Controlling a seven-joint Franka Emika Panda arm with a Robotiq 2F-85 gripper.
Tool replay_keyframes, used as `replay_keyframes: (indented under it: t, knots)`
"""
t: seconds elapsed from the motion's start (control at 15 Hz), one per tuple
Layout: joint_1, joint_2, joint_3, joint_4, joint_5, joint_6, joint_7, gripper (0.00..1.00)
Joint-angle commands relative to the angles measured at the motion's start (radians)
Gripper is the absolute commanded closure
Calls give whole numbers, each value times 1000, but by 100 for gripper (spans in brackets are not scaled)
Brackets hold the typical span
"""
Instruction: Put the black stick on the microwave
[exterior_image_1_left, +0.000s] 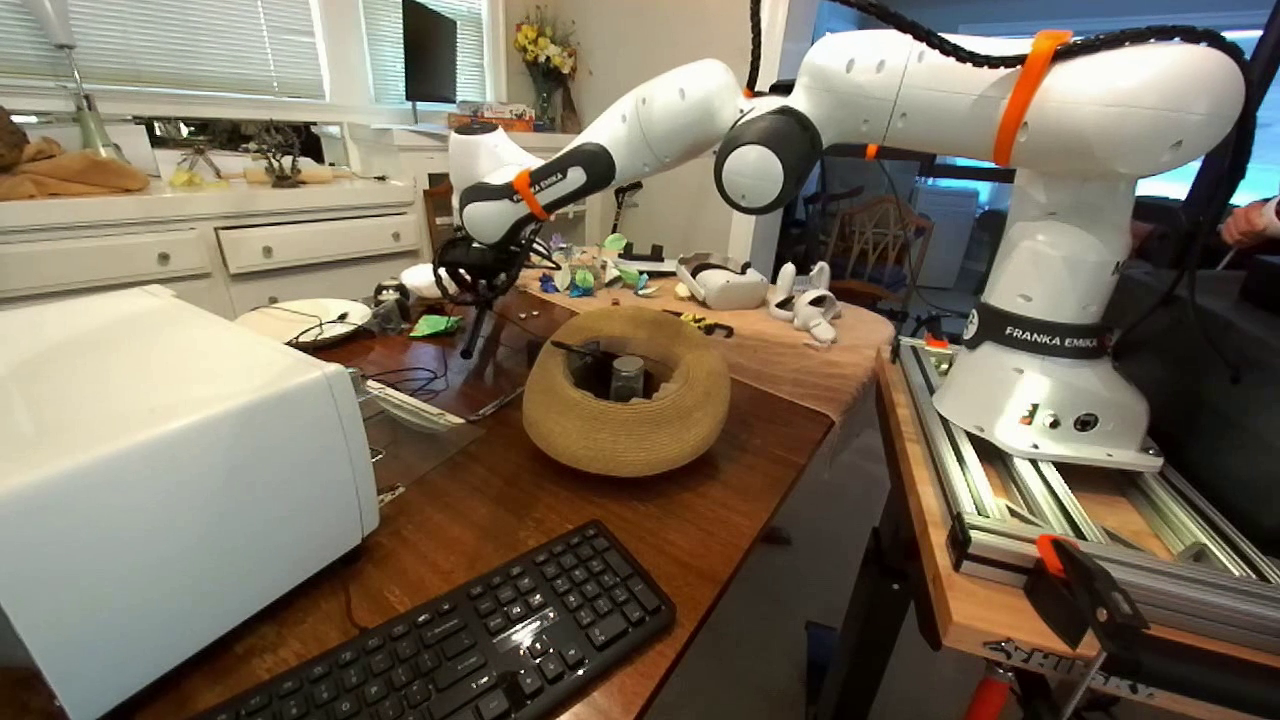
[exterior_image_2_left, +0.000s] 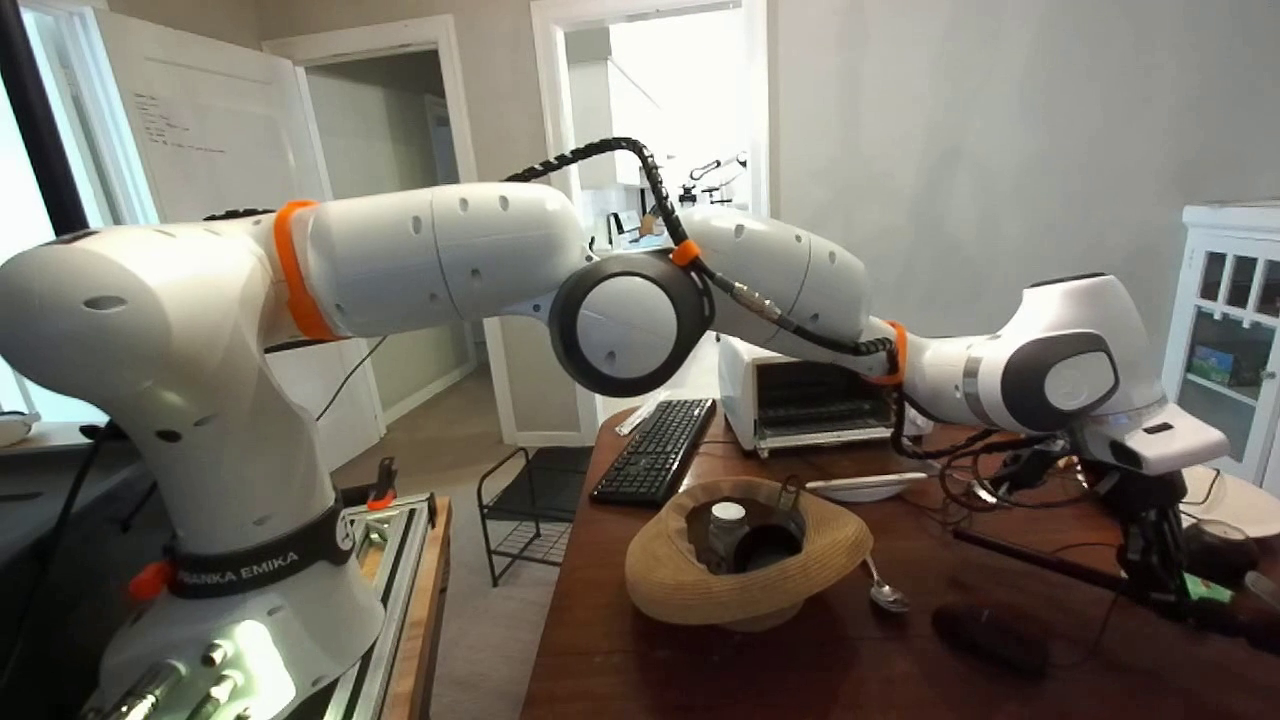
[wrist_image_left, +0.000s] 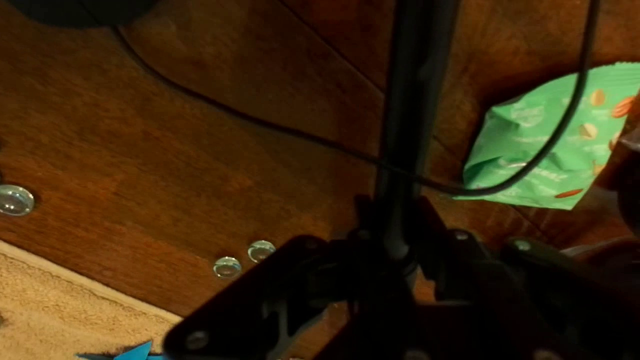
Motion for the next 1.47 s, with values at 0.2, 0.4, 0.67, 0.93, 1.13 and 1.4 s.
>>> replay_keyframes:
  t: [0.2,0.4,0.67,0.93,1.13,1.4]
  knots:
    - [50,7,-135,5,-168,90,235,94]
    - [67,4,-225,-6,-209,121,342,94]
    - [76,7,-346,2,-283,131,460,94]
    - [88,2,-463,-22,-385,195,645,94]
    - [109,1,-557,-27,-488,201,809,94]
    - [110,1,-602,5,-527,151,874,94]
